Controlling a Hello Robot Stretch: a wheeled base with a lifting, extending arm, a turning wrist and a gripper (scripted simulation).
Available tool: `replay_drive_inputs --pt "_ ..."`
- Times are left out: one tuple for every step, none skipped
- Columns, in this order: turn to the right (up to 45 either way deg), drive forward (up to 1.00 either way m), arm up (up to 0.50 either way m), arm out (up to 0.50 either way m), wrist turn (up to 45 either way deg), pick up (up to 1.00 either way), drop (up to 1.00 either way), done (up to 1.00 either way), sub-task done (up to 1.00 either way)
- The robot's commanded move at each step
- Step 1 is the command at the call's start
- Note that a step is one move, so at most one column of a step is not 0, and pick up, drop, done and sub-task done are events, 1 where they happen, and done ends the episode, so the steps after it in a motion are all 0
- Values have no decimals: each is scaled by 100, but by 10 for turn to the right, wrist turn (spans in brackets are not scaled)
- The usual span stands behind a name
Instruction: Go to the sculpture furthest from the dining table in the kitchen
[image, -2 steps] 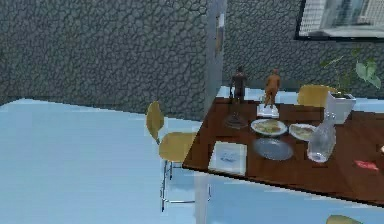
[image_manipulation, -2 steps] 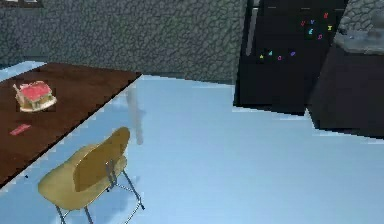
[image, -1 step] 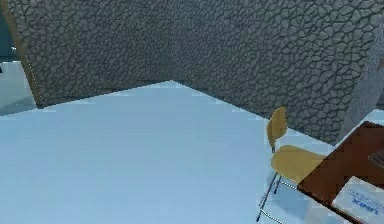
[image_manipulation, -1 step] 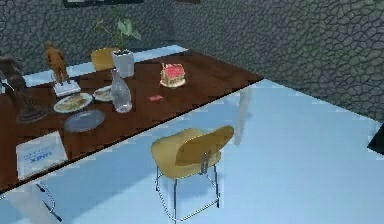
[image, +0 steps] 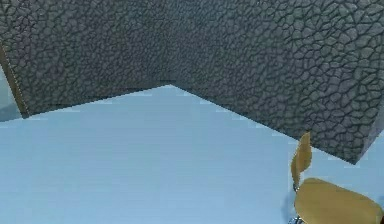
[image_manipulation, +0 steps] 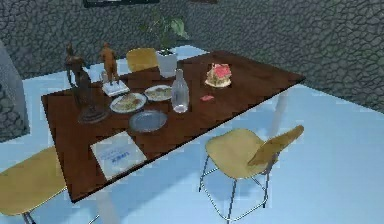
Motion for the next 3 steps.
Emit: replay_drive_inputs --pt "450 0 0 0 0 0 0 0 0" --pt "450 0 0 0 0 0 0 0 0" --pt "450 0 0 0 0 0 0 0 0"
